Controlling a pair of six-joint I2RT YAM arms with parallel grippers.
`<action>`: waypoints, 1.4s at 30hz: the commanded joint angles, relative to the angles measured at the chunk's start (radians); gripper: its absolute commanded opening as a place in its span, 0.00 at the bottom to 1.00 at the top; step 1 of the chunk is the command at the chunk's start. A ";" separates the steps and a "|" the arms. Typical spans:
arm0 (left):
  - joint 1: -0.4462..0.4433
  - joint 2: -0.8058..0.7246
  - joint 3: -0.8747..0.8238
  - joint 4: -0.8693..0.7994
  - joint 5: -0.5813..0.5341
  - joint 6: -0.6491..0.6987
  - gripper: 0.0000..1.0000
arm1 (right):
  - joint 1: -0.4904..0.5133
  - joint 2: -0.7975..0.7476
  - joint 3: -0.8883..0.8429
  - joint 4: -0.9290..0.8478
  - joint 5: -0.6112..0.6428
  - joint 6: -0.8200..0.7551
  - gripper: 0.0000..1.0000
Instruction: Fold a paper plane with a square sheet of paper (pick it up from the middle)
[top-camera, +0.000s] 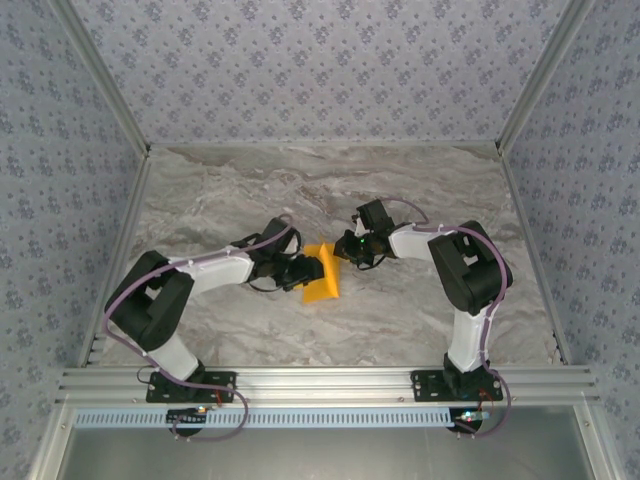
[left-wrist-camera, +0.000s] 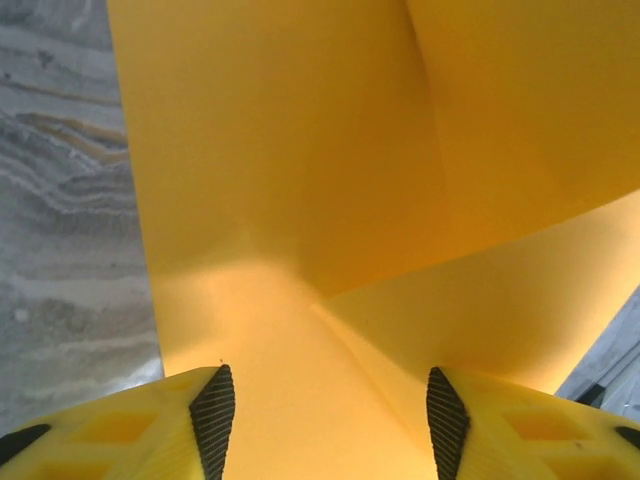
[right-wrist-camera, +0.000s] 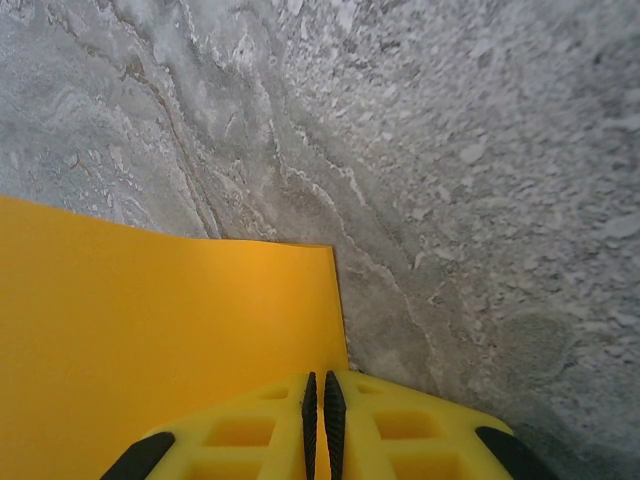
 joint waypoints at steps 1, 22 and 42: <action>0.009 -0.001 -0.012 0.096 0.057 0.054 0.61 | -0.015 0.080 -0.053 -0.212 0.180 -0.029 0.16; 0.099 -0.006 -0.216 0.703 0.227 -0.166 0.72 | -0.009 0.076 -0.047 -0.220 0.183 -0.031 0.17; 0.095 0.041 -0.273 0.692 0.268 -0.239 0.63 | -0.002 0.059 -0.031 -0.225 0.171 -0.041 0.16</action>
